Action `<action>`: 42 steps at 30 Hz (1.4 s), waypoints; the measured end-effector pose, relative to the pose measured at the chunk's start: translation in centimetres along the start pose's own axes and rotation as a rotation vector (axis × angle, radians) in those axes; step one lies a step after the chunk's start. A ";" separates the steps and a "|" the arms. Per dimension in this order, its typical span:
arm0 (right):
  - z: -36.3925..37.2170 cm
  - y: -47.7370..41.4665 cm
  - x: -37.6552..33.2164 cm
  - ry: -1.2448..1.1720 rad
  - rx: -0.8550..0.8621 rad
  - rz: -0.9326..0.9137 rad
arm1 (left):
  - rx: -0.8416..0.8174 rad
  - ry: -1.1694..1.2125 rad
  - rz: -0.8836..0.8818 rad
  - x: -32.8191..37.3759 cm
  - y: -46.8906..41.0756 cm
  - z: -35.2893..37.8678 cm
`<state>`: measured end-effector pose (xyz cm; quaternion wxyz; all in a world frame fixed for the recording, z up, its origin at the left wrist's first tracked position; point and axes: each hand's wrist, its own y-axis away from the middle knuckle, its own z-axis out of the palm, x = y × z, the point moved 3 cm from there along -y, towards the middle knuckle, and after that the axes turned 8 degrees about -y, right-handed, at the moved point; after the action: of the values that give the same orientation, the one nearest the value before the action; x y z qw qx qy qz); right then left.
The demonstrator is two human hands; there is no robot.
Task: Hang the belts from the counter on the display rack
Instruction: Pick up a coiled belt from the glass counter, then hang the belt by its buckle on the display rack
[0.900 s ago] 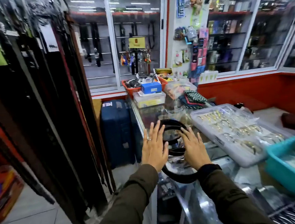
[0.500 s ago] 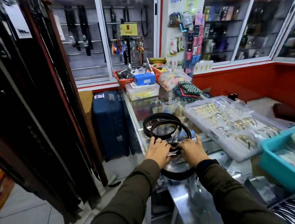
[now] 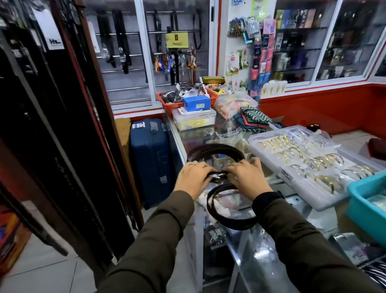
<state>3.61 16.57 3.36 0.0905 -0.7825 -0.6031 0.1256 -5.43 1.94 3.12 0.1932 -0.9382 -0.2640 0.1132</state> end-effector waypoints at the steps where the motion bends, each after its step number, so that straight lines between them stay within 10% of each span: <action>1: -0.5 -0.5 -1.1 -0.005 0.011 -0.039 | 0.027 -0.012 -0.003 -1.3 0.6 -0.8; 11: -2.5 -6.0 -13.6 -0.419 -0.118 -0.358 | 0.232 0.036 -0.258 -12.3 9.1 -8.4; 19: 0.2 -5.9 -20.2 -1.229 -0.243 -0.244 | 0.523 1.128 -0.949 -14.9 13.8 -8.9; 30: -1.3 -4.5 -23.2 -1.402 -0.132 -0.092 | 0.534 1.227 -0.857 -15.5 15.6 -10.6; 42: -7.8 -7.3 -33.5 -1.659 -0.222 -0.363 | 0.869 1.318 -0.793 -20.9 18.3 -20.3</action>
<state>-8.78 -13.83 15.81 -0.4384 -0.3334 -0.5989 0.5814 -8.26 -29.84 15.93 0.6707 -0.4956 -0.3385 -0.4358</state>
